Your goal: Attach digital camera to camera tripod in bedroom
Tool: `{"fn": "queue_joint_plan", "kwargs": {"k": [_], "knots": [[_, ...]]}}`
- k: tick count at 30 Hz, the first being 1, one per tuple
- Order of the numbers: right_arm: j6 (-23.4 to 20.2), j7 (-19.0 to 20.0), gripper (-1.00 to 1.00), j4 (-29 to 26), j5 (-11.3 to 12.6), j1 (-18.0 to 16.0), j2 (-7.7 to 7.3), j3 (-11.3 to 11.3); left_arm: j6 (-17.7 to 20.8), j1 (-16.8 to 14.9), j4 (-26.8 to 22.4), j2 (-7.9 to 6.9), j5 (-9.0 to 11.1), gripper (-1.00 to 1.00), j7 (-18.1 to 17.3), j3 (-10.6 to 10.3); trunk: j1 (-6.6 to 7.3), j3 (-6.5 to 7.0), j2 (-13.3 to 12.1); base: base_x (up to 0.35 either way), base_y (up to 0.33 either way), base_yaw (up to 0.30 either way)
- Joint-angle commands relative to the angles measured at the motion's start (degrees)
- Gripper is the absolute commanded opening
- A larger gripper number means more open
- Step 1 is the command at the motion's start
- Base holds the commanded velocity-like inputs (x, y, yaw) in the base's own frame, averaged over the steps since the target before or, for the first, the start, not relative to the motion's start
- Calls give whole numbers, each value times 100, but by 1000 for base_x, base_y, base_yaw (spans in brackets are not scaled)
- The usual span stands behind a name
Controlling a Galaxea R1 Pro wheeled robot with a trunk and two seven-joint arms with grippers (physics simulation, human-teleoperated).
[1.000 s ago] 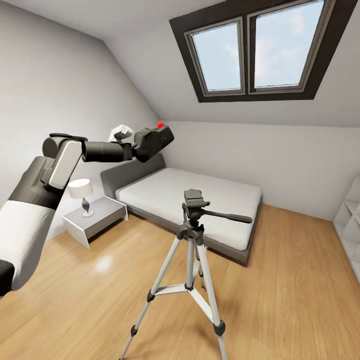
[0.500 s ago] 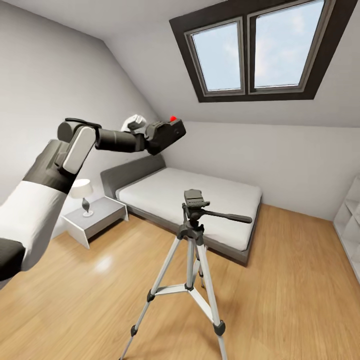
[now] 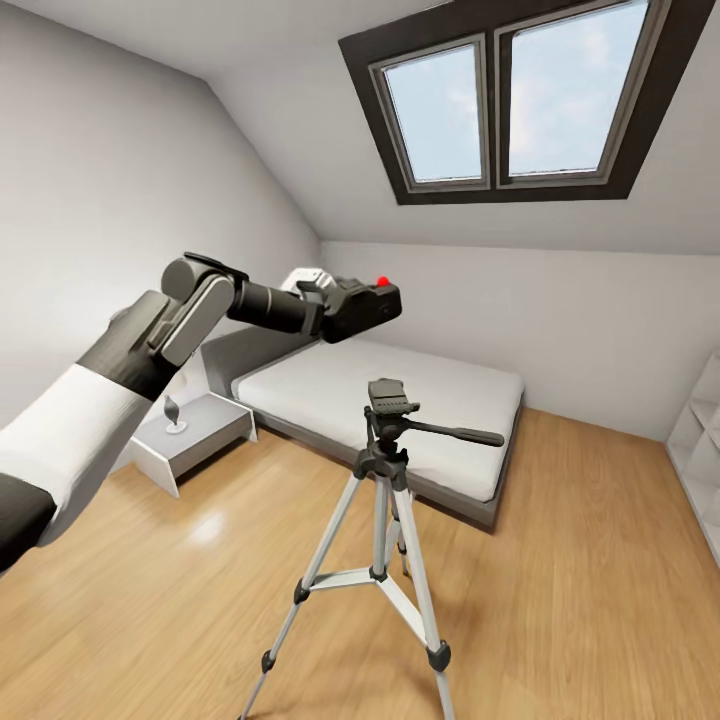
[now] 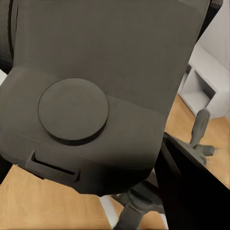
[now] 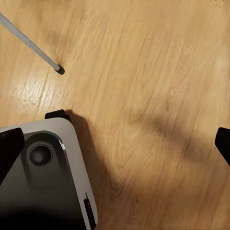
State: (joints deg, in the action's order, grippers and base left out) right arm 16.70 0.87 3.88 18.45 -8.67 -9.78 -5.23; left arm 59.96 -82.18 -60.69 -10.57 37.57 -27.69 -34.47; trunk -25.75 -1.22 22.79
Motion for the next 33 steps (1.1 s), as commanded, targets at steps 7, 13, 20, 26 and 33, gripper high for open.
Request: {"fn": "queue_joint_plan", "kwargs": {"k": [7, 13, 20, 26, 33], "knots": [[50, 9, 100, 25, 45, -12, 2, -50, 4, -9, -185, -14, -53, -100, -57, -269, -4, -13, 13, 0, 0, 0], [52, 11, 100, 25, 45, -12, 4, -55, 4, -9, -216, -13, -50, -100, -242, -394, -4, -13, 13, 0, 0, 0], [52, 15, 100, 25, 45, -12, 9, -57, 4, -19, -219, -26, -50, -100, -890, -430, -4, -13, 13, 0, 0, 0], [53, 17, 100, 25, 45, -12, 11, -57, 4, -20, -222, -54, -56, -100, -1607, -463, -4, -13, 13, 0, 0, 0], [53, 17, 100, 25, 45, -12, 11, -61, 4, -20, -278, -138, -57, -100, -1946, -531, -4, -13, 13, 0, 0, 0]]}}
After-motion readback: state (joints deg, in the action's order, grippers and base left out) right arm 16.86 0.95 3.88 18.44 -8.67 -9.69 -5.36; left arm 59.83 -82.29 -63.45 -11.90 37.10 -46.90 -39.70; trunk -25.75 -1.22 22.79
